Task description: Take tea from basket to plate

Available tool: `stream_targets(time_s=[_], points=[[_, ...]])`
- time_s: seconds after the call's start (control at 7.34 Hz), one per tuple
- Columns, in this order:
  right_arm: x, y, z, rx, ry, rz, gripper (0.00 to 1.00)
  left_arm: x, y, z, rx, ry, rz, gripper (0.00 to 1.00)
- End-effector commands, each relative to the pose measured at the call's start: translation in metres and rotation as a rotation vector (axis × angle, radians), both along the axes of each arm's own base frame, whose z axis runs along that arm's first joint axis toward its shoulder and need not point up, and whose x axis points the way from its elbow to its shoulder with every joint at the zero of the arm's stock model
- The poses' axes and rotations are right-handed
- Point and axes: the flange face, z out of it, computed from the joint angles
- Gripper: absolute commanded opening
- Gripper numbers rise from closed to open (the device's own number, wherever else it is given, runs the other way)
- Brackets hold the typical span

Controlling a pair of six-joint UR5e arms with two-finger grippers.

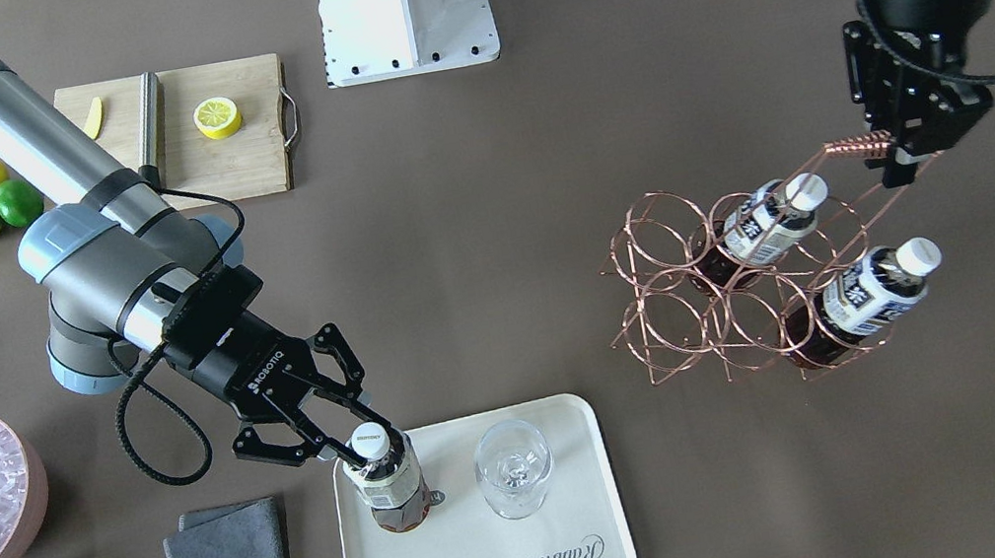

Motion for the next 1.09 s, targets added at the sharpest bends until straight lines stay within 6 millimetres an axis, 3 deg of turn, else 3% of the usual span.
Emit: stream_targets(time_s=[0.0,0.27,0.54,0.68,0.95], points=[[-0.002,0.002,-0.003,-0.002,-0.01,-0.005,1.0,-0.128,-0.085,0.113,-0.025,0.002,-0.05,0.0],[-0.002,0.003,-0.003,-0.003,-0.008,-0.011,1.0,-0.178,-0.12,0.196,-0.06,-0.003,-0.121,0.0],[0.009,0.008,-0.023,0.017,-0.003,-0.036,1.0,-0.187,-0.136,0.254,-0.059,-0.017,-0.126,0.0],[0.018,0.014,-0.045,0.022,0.016,-0.08,1.0,-0.186,-0.138,0.264,-0.045,-0.016,-0.125,0.0],[0.046,0.027,-0.067,-0.02,0.092,-0.168,1.0,-0.182,-0.139,0.264,-0.046,-0.017,-0.121,0.0]])
